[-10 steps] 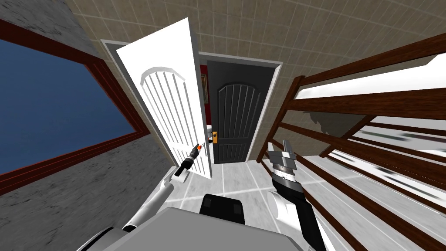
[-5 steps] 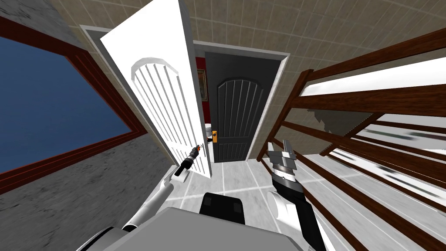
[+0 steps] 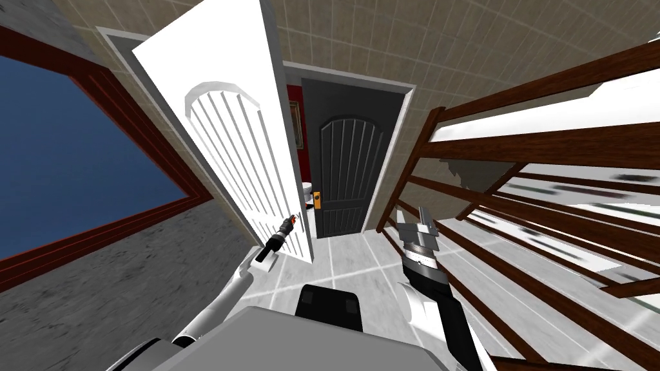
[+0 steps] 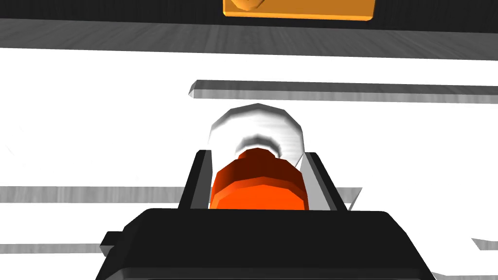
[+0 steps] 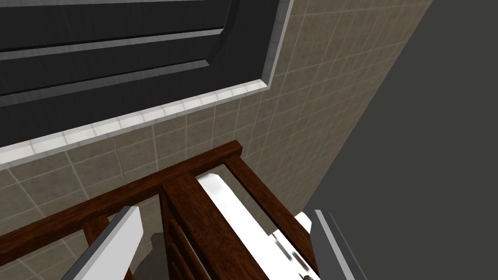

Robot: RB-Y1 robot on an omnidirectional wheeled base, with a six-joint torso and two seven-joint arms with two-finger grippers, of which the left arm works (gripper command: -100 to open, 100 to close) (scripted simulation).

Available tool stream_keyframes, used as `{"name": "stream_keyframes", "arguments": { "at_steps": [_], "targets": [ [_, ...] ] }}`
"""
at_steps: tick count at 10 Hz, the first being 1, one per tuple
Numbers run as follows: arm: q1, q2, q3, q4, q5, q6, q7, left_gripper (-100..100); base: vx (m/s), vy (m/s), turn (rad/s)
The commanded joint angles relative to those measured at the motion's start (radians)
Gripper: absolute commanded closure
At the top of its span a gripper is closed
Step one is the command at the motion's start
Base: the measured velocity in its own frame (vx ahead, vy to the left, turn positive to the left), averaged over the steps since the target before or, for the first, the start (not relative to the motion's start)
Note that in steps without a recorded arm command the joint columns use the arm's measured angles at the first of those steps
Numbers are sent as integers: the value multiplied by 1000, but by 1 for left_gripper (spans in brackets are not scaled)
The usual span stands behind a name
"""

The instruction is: Pull the door open

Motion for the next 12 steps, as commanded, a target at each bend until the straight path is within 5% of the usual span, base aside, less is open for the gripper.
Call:
{"name": "stream_keyframes", "arguments": {
  "at_steps": [1, 7, 8, 9, 12],
  "targets": [
    [21, 28, -23, -11, -1, -20, 25, 100, -188, 185, -202],
    [75, 127, -98, -44, 0, -89, 111, 100, -191, 141, -186],
    [80, 136, -105, -48, 0, -96, 119, 100, -188, 128, -127],
    [76, 125, -103, -45, 0, -89, 112, 100, -77, 48, -40],
    [99, 165, -124, -45, -2, -135, 142, 100, -141, 85, -122]
  ]
}}
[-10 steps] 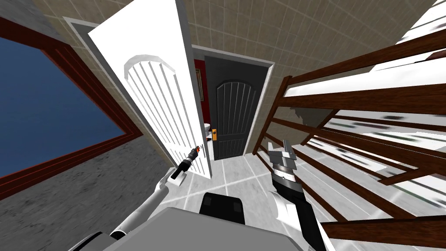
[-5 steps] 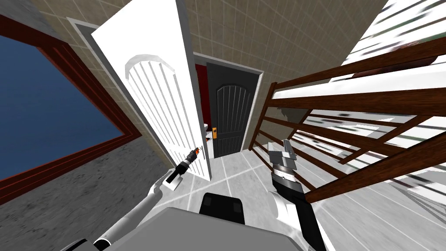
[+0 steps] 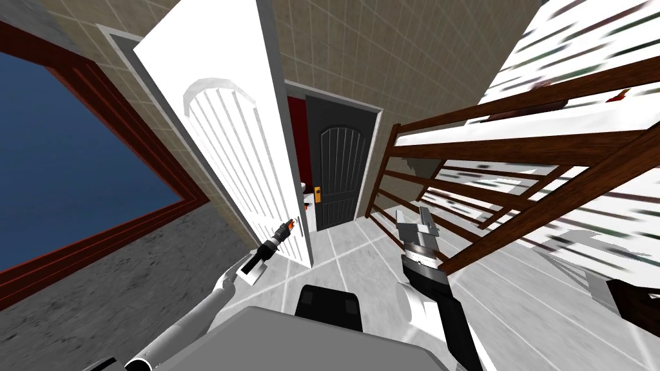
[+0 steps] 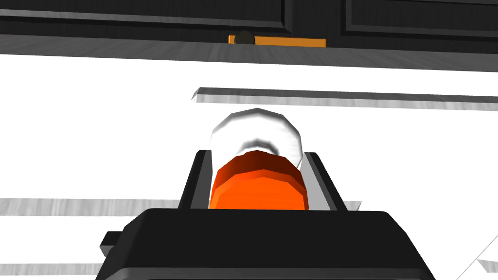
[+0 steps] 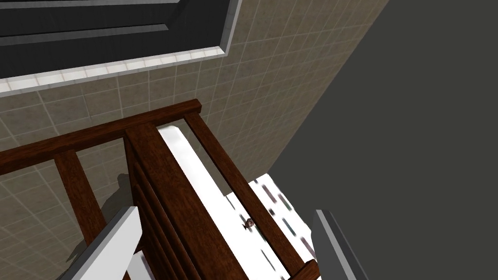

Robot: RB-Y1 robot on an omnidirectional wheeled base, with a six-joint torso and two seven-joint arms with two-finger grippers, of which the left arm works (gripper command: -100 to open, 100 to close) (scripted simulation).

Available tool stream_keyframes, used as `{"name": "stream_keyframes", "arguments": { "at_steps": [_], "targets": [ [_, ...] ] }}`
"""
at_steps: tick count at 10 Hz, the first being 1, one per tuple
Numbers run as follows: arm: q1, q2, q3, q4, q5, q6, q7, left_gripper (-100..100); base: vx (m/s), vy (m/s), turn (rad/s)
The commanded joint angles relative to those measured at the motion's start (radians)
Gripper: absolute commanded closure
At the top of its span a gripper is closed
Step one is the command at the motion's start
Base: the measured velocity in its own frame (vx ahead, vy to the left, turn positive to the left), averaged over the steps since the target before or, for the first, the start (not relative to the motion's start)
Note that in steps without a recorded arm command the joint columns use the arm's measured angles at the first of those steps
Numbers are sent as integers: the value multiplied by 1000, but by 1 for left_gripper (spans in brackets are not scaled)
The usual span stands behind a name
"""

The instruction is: Pull the door open

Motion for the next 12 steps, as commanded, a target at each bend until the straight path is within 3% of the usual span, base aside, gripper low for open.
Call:
{"name": "stream_keyframes", "arguments": {
  "at_steps": [1, 6, 7, 12],
  "targets": [
    [13, 23, -10, 3, -1, -29, 16, 100, -193, 125, -145],
    [47, 88, -37, 2, -1, -101, 62, 100, -222, 112, -109],
    [45, 80, -37, 2, -2, -90, 56, 100, -92, 40, -11],
    [64, 128, -58, 25, -6, -168, 92, 100, -168, 116, -142]
  ]
}}
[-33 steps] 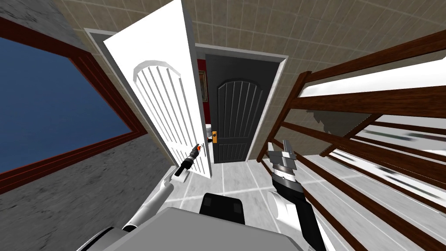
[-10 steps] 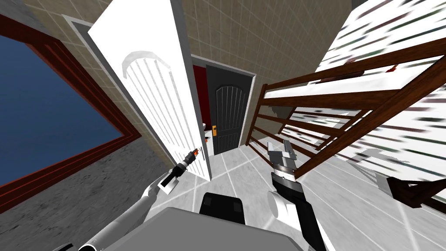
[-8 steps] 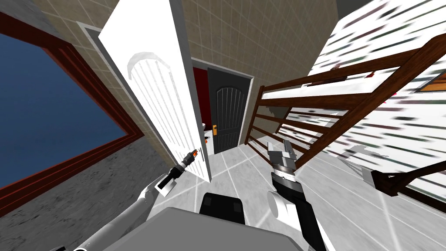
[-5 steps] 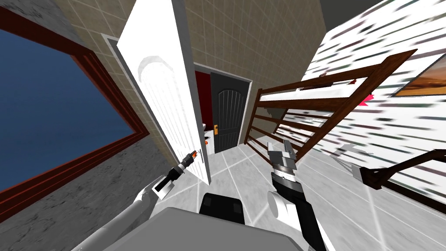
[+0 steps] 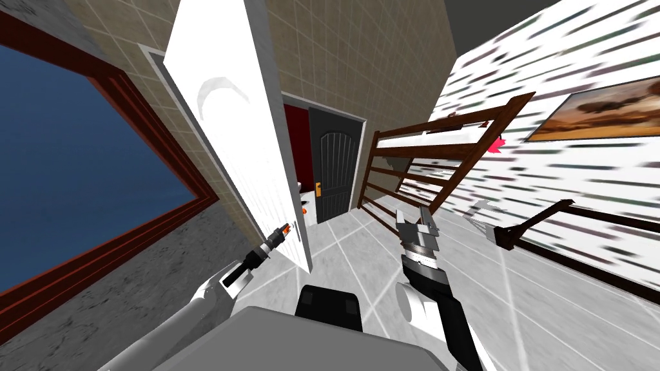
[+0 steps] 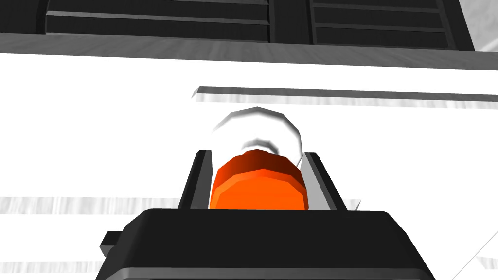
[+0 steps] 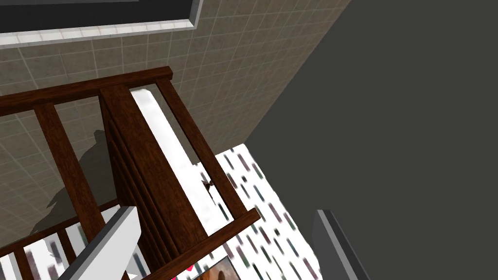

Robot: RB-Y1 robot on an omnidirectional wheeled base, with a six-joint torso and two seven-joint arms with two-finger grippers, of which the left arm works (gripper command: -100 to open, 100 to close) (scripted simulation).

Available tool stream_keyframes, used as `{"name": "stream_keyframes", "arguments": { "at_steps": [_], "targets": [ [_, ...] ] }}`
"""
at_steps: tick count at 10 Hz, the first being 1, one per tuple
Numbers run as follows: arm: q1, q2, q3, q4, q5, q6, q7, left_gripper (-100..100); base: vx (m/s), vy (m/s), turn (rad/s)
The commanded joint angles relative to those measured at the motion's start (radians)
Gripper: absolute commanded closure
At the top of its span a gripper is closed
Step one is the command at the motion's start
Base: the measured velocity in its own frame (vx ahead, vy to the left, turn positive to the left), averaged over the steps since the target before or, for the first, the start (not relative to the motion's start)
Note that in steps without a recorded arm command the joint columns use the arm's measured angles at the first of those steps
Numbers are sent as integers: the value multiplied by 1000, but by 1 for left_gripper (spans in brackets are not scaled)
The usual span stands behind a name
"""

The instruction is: Pull the door open

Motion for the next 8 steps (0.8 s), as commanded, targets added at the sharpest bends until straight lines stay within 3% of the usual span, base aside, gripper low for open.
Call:
{"name": "stream_keyframes", "arguments": {
  "at_steps": [1, 6, 7, 8],
  "targets": [
    [6, 12, -3, 4, -1, -18, 7, 100, -166, 99, -121],
    [18, 50, -18, 21, -3, -81, 35, 100, -175, 118, -114],
    [17, 43, -20, 17, -4, -72, 31, 100, -77, 44, -25],
    [26, 48, -22, 41, -9, -112, 34, 100, 0, 0, 0]
  ]
}}
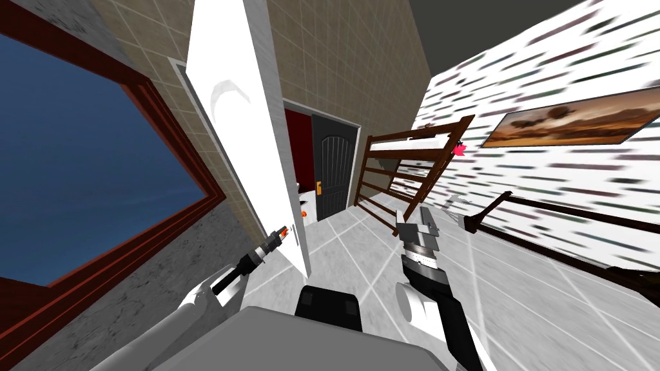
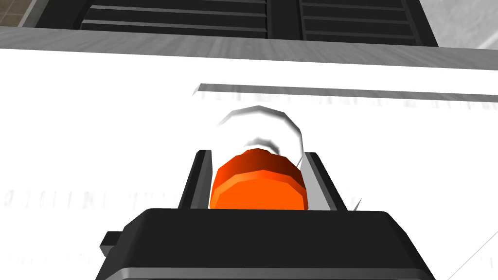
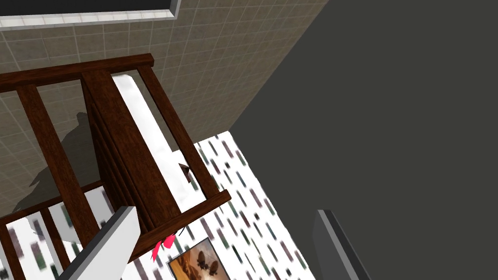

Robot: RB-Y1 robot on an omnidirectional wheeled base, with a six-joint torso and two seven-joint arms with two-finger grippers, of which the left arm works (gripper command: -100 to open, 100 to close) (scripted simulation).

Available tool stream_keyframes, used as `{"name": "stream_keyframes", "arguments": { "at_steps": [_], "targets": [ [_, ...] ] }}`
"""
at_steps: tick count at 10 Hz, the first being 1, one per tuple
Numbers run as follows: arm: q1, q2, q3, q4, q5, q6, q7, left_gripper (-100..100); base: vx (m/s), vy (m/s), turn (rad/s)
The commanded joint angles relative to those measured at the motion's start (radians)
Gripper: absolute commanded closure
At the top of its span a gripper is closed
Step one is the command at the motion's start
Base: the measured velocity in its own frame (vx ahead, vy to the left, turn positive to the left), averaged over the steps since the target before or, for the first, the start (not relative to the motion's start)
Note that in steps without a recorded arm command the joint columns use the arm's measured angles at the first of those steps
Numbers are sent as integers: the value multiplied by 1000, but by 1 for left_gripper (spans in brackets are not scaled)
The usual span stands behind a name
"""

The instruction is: Pull the door open

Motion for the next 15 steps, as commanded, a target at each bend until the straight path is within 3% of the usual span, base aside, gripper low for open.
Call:
{"name": "stream_keyframes", "arguments": {
  "at_steps": [1, 5, 6, 8, 9, 10, 12, 13, 14, 15],
  "targets": [
    [6, 4, 1, 24, -3, -46, 3, 100, 25, -22, -1],
    [28, 18, 2, 97, -13, -157, 10, 100, 53, -31, -14],
    [28, 18, 2, 97, -13, -168, 10, 100, 44, -23, -3],
    [43, 28, 3, 144, -20, -238, 15, 100, 37, -19, -18],
    [43, 28, 3, 144, -20, -245, 15, 100, 35, -16, -3],
    [51, 32, 3, 169, -23, -286, 18, 100, 32, -16, -15],
    [59, 38, 4, 196, -27, -330, 21, 100, 41, -19, -4],
    [67, 43, 4, 222, -31, -369, 23, 100, 32, -19, -10],
    [67, 43, 4, 222, -31, -374, 23, 100, 25, -13, 7],
    [76, 49, 5, 250, -35, -407, 26, 100, 27, -15, -25]
  ]
}}
